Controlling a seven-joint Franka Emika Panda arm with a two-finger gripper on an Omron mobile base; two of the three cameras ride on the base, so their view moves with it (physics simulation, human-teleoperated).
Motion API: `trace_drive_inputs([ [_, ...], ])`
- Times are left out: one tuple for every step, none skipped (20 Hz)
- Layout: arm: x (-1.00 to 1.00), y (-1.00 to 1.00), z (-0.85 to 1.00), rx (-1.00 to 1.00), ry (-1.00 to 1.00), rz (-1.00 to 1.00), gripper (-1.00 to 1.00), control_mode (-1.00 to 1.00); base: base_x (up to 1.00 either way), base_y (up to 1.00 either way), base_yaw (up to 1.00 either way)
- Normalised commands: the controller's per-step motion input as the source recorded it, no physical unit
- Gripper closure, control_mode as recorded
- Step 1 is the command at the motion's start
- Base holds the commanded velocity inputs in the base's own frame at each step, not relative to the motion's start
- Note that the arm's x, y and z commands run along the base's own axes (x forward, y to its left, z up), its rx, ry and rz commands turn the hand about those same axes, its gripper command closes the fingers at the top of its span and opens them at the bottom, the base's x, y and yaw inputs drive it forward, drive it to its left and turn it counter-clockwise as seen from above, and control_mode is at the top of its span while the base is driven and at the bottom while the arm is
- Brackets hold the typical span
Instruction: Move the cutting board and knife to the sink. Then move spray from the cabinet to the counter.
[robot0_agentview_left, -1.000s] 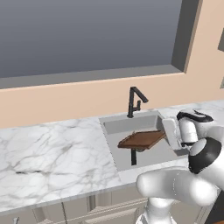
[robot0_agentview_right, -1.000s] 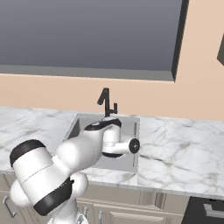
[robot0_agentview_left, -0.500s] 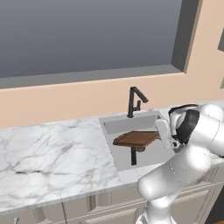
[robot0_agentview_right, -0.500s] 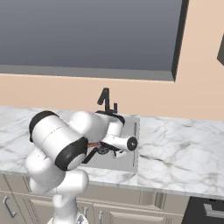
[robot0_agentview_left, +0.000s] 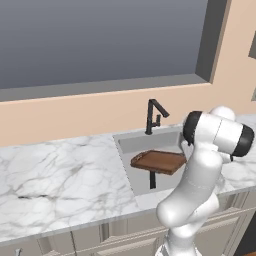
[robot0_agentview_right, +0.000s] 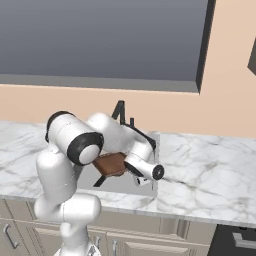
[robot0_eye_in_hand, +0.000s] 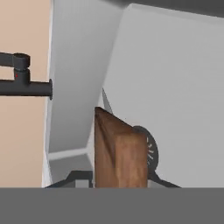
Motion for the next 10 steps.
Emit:
trace_drive_inputs([
  [0.0, 0.0, 0.0, 0.0, 0.0, 0.0, -1.0, -1.0, 0.0, 0.0, 0.0],
  [0.0, -0.06, 0.0, 0.0, 0.0, 0.02, -1.0, -1.0, 0.0, 0.0, 0.0],
  [-0.08, 0.0, 0.09, 0.0, 0.0, 0.0, -1.0, -1.0, 0.0, 0.0, 0.0],
  [-0.04, 0.0, 0.3, 0.0, 0.0, 0.02, -1.0, -1.0, 0.0, 0.0, 0.0],
  [-0.01, 0.0, 0.5, 0.0, 0.0, 0.04, -1.0, -1.0, 0.0, 0.0, 0.0],
  [-0.04, 0.0, 0.66, 0.0, 0.0, 0.04, -1.0, -1.0, 0.0, 0.0, 0.0],
  [-0.03, 0.0, 0.76, 0.0, 0.0, 0.03, -1.0, -1.0, 0.0, 0.0, 0.0],
  [0.0, 0.0, 0.76, 0.0, 0.0, 0.03, -1.0, -1.0, 0.0, 0.0, 0.0],
  [0.0, 0.0, 0.74, 0.0, 0.0, 0.03, -1.0, -1.0, 0.0, 0.0, 0.0],
  [0.0, 0.0, 0.74, 0.0, 0.0, 0.01, -1.0, -1.0, 0.0, 0.0, 0.0],
])
